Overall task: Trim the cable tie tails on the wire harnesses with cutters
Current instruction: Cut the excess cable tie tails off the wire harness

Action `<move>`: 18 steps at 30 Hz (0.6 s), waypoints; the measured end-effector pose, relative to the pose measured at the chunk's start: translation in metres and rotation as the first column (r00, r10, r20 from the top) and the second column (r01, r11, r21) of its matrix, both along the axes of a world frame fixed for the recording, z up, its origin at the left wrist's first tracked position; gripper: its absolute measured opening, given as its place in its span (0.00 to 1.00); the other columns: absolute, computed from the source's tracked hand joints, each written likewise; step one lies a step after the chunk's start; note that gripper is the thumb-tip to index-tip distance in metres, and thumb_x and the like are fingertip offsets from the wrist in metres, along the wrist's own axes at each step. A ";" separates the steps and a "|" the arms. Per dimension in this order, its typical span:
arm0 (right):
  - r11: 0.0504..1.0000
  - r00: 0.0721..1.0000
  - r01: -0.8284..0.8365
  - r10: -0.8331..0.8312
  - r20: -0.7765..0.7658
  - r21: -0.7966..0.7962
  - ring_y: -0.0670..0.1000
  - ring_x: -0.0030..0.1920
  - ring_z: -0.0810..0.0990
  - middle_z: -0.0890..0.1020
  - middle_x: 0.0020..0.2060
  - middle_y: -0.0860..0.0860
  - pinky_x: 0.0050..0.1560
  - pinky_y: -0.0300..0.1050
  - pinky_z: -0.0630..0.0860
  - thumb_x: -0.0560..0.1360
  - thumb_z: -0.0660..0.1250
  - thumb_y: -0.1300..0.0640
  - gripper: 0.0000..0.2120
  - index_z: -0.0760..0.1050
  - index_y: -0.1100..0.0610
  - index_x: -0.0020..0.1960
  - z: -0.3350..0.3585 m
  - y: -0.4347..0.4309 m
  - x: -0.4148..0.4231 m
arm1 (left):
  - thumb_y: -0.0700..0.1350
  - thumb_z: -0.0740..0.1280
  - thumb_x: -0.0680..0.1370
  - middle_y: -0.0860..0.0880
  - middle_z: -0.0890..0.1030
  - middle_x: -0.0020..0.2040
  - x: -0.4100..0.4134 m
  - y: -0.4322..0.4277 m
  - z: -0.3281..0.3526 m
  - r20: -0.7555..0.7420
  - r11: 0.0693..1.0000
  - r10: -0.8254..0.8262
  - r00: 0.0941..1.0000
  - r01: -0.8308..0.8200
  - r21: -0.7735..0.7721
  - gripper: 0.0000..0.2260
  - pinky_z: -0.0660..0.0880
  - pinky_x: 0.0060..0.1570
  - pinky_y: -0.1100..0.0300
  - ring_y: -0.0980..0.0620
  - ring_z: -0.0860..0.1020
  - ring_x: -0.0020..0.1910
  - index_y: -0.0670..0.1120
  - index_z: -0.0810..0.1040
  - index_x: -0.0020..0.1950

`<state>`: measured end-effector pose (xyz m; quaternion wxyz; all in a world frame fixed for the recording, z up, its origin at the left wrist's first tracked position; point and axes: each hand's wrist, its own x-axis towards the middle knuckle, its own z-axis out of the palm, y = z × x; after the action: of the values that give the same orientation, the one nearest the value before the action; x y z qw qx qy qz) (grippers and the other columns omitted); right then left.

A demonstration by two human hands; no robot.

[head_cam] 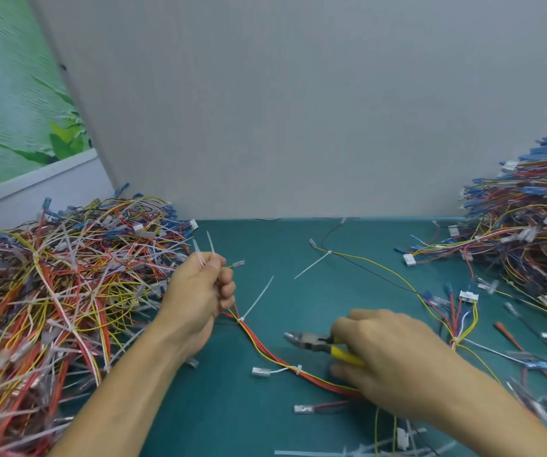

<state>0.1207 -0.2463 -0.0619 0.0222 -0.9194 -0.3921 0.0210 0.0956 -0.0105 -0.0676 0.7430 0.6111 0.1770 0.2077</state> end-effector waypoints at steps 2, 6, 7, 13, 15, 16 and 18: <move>0.997 0.997 -0.064 0.066 -0.029 0.044 0.56 0.54 0.74 0.74 0.51 0.47 0.44 0.48 0.67 0.75 0.61 0.40 0.14 0.67 0.49 0.52 -0.008 0.010 -0.007 | 0.37 0.52 0.83 0.51 0.66 0.27 0.002 0.002 -0.006 -0.018 1.000 -0.021 1.000 0.021 0.005 0.09 0.61 0.24 0.64 0.56 0.63 0.24 0.45 0.67 0.46; 0.988 0.988 -0.149 0.151 -0.040 0.034 0.57 0.53 0.73 0.74 0.50 0.48 0.43 0.47 0.66 0.74 0.60 0.52 0.06 0.70 0.50 0.51 -0.014 0.015 -0.011 | 0.33 0.55 0.78 0.53 0.61 0.26 0.004 0.004 -0.016 -0.093 0.987 0.002 0.996 0.013 0.159 0.10 0.59 0.27 0.60 0.54 0.59 0.24 0.45 0.68 0.40; 0.987 0.985 -0.162 0.163 -0.049 0.020 0.57 0.52 0.73 0.75 0.50 0.48 0.44 0.48 0.68 0.73 0.60 0.55 0.07 0.71 0.50 0.51 -0.014 0.014 -0.010 | 0.33 0.60 0.76 0.54 0.63 0.25 0.004 0.006 -0.018 -0.102 0.952 0.020 0.995 0.012 0.305 0.09 0.60 0.29 0.59 0.54 0.60 0.25 0.46 0.69 0.39; 0.968 0.968 -0.240 0.233 -0.091 -0.075 0.58 0.53 0.74 0.76 0.48 0.49 0.46 0.51 0.73 0.72 0.62 0.59 0.07 0.69 0.49 0.47 -0.008 0.006 -0.004 | 0.53 0.74 0.71 0.61 0.82 0.41 -0.002 0.002 -0.027 -0.320 0.295 -0.008 0.948 0.308 0.905 0.12 0.74 0.48 0.64 0.58 0.79 0.40 0.51 0.81 0.52; 0.966 0.968 -0.241 0.232 -0.096 -0.093 0.58 0.52 0.75 0.76 0.48 0.50 0.46 0.52 0.74 0.71 0.62 0.59 0.07 0.69 0.49 0.46 -0.007 0.004 -0.002 | 0.55 0.71 0.74 0.54 0.84 0.46 -0.003 0.001 -0.026 -0.381 0.209 -0.019 0.925 0.376 0.903 0.11 0.74 0.51 0.58 0.53 0.80 0.45 0.51 0.82 0.51; 0.966 0.969 -0.237 0.229 -0.093 -0.099 0.59 0.52 0.75 0.76 0.47 0.50 0.46 0.52 0.75 0.71 0.62 0.59 0.06 0.70 0.50 0.47 -0.007 0.004 -0.001 | 0.54 0.70 0.74 0.53 0.84 0.44 -0.003 0.002 -0.026 -0.377 0.200 -0.045 0.925 0.378 0.904 0.09 0.73 0.49 0.58 0.53 0.79 0.44 0.51 0.83 0.50; 0.967 0.972 -0.228 0.219 -0.086 -0.114 0.59 0.51 0.75 0.76 0.47 0.50 0.45 0.52 0.75 0.71 0.62 0.59 0.08 0.71 0.51 0.49 -0.008 0.002 0.000 | 0.52 0.70 0.75 0.53 0.82 0.40 -0.004 0.007 -0.025 -0.345 0.177 -0.105 0.933 0.359 0.916 0.06 0.72 0.45 0.61 0.56 0.77 0.41 0.51 0.83 0.46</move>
<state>0.1207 -0.2438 -0.0696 -0.0229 -0.8675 -0.4902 0.0811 0.0917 -0.0035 -0.0922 0.1977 0.9758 -0.0122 0.0924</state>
